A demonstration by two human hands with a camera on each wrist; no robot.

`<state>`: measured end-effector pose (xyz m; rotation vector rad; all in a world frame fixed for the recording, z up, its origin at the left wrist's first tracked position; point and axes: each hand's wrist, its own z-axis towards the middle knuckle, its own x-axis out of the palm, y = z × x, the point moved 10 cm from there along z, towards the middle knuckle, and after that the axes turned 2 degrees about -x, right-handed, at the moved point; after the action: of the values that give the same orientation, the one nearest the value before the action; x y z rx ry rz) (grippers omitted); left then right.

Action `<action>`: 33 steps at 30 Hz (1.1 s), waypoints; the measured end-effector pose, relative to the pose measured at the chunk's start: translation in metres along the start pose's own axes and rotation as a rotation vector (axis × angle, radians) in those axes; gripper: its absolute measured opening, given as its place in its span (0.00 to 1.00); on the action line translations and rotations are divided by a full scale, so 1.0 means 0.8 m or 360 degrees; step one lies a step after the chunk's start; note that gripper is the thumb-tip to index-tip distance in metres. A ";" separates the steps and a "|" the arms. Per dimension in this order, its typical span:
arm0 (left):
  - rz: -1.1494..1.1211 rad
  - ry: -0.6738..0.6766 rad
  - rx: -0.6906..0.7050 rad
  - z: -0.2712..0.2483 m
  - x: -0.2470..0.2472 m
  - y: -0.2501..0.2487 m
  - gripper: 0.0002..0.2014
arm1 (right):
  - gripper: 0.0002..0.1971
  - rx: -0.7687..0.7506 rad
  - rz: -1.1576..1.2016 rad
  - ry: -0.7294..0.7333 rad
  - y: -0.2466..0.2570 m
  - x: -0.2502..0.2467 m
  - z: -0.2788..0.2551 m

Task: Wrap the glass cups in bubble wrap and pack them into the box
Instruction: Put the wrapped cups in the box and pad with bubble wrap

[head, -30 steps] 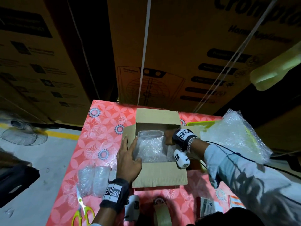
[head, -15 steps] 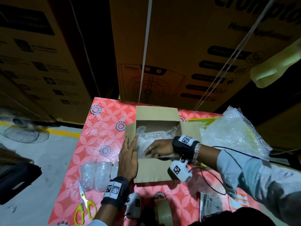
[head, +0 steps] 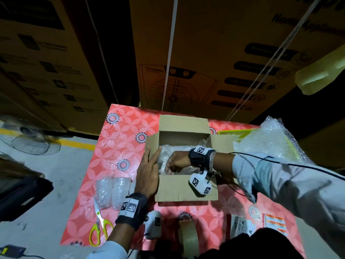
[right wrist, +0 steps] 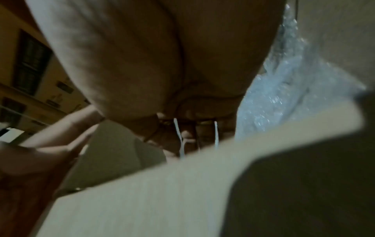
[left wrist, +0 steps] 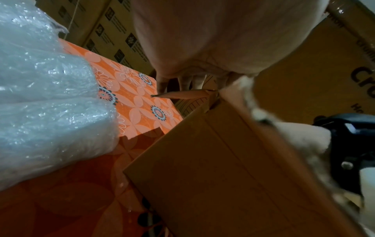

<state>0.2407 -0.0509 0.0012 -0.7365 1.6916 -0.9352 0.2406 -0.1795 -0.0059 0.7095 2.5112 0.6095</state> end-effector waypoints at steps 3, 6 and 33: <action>0.0016 0.0017 0.0007 -0.002 0.000 0.001 0.35 | 0.15 0.0076 0.0024 -0.0063 0.001 -0.009 0.021; -0.0020 0.0021 0.0010 -0.002 -0.001 -0.004 0.36 | 0.16 0.0011 -0.0098 0.0066 0.039 0.005 -0.010; 0.0062 -0.0043 0.0038 -0.003 0.002 0.026 0.41 | 0.15 -0.0063 -0.0577 -0.0316 0.040 -0.092 0.047</action>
<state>0.2373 -0.0412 -0.0169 -0.6950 1.6625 -0.9132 0.3289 -0.1866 0.0029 0.2721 2.3525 0.4332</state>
